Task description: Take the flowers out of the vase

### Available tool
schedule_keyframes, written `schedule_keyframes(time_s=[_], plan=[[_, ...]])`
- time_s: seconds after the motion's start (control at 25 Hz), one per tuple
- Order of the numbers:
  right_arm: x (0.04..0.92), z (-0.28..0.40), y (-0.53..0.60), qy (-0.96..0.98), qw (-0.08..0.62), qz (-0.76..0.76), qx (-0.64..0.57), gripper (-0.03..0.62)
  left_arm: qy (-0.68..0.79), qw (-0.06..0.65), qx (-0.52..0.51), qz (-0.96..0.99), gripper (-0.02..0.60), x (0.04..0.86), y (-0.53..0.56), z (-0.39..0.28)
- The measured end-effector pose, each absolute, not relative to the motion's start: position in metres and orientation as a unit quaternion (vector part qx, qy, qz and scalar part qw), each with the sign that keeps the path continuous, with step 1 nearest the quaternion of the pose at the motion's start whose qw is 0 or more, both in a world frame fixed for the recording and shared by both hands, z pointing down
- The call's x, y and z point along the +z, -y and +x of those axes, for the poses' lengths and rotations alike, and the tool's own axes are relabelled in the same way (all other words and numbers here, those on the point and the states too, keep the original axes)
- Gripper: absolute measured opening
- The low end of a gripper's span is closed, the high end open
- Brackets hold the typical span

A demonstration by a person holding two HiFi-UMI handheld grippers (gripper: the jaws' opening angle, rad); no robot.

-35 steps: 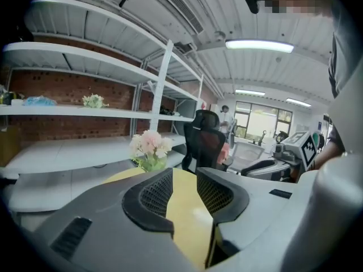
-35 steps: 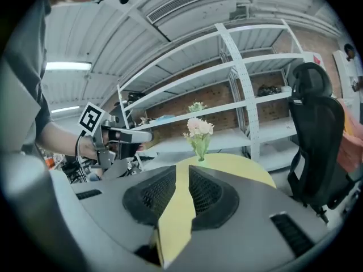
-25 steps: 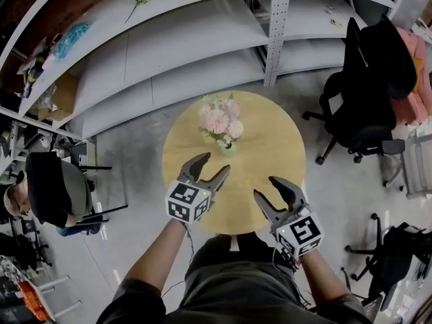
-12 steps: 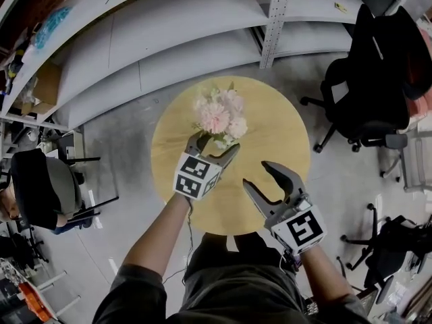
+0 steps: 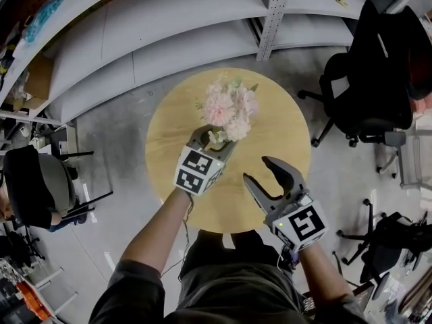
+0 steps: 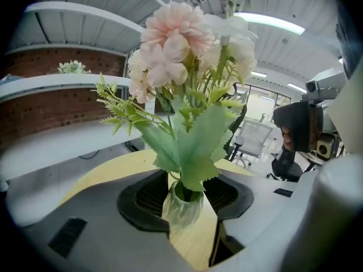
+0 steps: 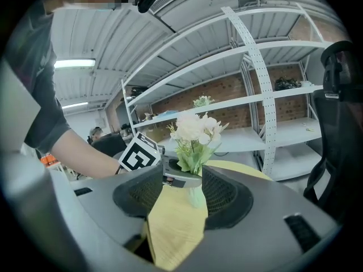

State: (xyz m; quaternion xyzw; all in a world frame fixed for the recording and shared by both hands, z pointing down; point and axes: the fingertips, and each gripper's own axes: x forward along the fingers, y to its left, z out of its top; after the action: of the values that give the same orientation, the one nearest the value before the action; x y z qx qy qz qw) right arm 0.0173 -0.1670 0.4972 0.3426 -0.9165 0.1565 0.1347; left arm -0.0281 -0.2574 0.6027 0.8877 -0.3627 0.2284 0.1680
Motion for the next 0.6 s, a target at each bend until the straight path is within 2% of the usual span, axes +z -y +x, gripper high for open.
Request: schedule_keyframes(time_s=[0.48, 0.6], plan=[[0.499, 0.014, 0.172, 0.915, 0.129, 0.340, 0.173, 0.178, 0.379, 0.165, 0.217, 0.884, 0.162, 0.597, 0.253, -0.031], [0.498, 0.015, 0.173, 0.914, 0.125, 0.342, 0.178, 0.178, 0.389, 0.159, 0.217, 0.881, 0.110, 0.592, 0.254, -0.034]])
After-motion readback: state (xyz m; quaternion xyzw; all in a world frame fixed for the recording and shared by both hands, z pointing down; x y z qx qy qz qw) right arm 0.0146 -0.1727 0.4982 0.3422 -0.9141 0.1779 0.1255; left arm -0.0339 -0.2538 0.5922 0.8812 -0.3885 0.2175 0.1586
